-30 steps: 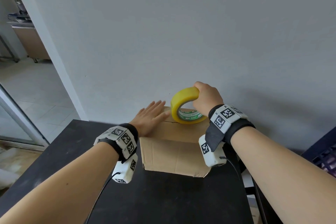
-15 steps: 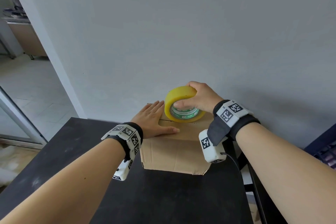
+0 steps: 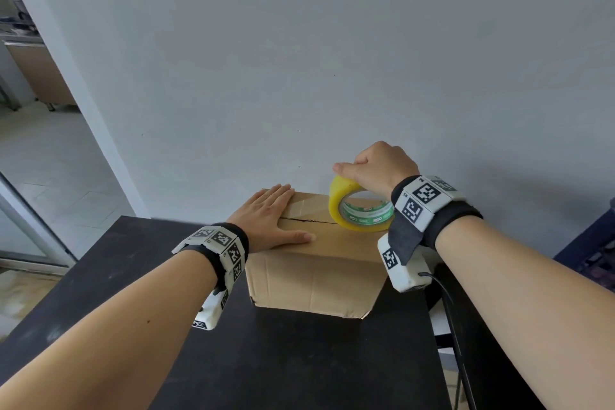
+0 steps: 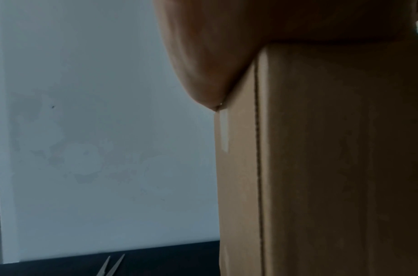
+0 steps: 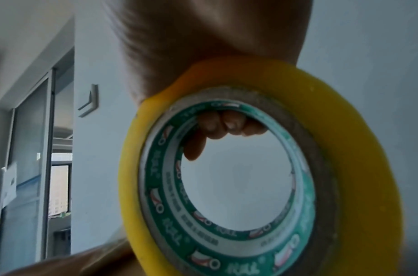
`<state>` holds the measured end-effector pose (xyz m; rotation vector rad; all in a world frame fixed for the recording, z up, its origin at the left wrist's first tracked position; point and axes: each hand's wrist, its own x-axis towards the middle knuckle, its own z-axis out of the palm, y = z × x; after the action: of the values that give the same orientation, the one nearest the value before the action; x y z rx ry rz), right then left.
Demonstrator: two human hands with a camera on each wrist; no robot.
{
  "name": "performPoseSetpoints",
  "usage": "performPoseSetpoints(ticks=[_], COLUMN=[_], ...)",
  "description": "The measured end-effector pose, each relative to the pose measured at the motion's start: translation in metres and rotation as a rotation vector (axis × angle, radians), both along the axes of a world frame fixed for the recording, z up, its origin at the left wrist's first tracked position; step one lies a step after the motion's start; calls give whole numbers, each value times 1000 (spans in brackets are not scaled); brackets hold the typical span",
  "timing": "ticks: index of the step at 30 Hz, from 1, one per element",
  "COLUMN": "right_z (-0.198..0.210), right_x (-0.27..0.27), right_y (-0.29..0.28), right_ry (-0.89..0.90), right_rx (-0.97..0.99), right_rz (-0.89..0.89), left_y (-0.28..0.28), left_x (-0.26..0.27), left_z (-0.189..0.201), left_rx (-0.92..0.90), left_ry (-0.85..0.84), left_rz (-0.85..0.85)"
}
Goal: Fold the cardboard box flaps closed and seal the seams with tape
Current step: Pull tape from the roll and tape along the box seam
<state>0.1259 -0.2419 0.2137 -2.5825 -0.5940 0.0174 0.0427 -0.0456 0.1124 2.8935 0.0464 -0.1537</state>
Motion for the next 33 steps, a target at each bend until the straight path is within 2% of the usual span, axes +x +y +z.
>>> performPoseSetpoints(ticks=[10, 12, 15, 17, 25, 33], right_z=[7, 9, 11, 6, -1, -25], right_x=[3, 8, 17, 19, 20, 20], right_y=[-25, -34, -57, -68, -89, -92], right_ry=[33, 137, 341, 342, 52, 68], right_rx=[-228, -130, 194, 225, -248, -349], right_rz=[-66, -65, -93, -110, -170, -183], left_y=[-10, -10, -9, -10, -11, -11], left_x=[0, 1, 2, 3, 5, 2], left_z=[0, -2, -2, -2, -4, -6], left_rx=[-10, 2, 5, 13, 40, 39], left_ry=[-5, -9, -9, -8, -2, 6], left_rz=[12, 10, 19, 19, 23, 34])
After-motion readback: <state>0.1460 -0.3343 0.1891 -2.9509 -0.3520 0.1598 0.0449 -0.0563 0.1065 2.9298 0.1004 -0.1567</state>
